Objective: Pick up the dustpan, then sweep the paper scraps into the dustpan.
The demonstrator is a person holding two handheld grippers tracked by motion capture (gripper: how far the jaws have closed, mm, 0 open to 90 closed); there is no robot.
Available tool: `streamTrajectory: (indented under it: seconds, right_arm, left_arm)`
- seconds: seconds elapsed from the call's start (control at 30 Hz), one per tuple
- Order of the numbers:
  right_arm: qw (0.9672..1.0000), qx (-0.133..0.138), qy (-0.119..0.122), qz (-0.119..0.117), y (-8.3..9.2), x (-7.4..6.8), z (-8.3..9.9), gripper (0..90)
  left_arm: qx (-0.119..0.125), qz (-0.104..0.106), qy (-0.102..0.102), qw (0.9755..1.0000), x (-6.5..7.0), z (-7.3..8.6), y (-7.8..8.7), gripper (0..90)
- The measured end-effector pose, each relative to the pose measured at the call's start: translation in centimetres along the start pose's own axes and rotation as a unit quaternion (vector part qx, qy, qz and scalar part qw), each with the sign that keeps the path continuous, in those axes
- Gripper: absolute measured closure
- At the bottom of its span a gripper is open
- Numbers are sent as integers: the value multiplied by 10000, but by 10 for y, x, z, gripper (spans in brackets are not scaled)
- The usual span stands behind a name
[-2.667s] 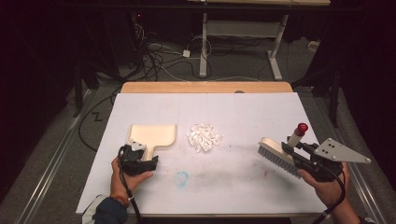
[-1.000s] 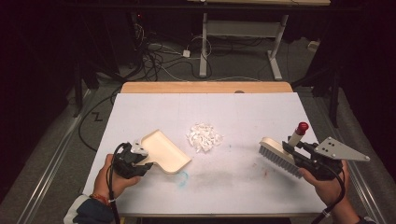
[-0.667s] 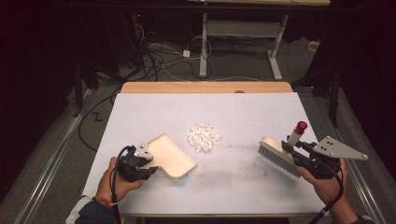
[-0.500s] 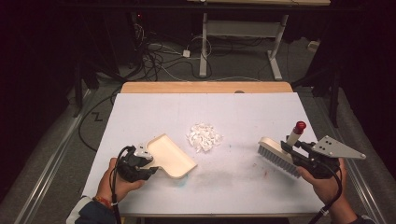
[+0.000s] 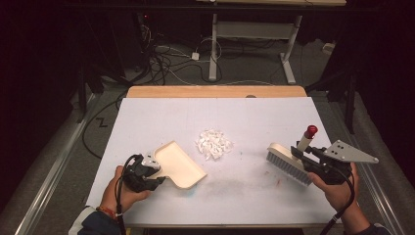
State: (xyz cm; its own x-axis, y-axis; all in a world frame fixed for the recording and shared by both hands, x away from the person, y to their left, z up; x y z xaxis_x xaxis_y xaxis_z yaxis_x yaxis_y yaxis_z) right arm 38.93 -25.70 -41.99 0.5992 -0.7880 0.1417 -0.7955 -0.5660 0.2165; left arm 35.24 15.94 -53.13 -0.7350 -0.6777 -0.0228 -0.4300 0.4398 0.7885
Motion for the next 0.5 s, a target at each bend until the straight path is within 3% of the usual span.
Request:
streamTrajectory:
  seconds: [0.17, 0.37, 0.5]
  right_arm:
    - [10000, 55, -27, 12, -8, 1, -5, 708]
    - [9999, 99, -103, 49, -32, 8, -9, 708]
    - [9997, 206, -28, 134, -58, 12, -23, 708]
  left_arm:
    - [-15, 41, 20, 10000, -1, 0, 0, 636]
    - [-42, 49, 41, 10000, -1, 2, -2, 636]
    - [-93, 46, 36, 9999, -1, 2, -3, 635]
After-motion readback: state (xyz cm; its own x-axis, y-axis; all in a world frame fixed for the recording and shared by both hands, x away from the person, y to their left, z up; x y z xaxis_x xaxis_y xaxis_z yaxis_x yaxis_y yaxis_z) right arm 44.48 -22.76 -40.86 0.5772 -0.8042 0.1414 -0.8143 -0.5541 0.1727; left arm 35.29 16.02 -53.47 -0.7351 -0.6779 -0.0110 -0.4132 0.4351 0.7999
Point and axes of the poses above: each handheld gripper's, and its own axes: y roughly backward along the jaws, z roughly out of its underside, x roughly to its right, the point moved 10 cm from there along -y, roughly forward along the jaws, and after that the axes turned 8 degrees about x, right-handed, at the moved point
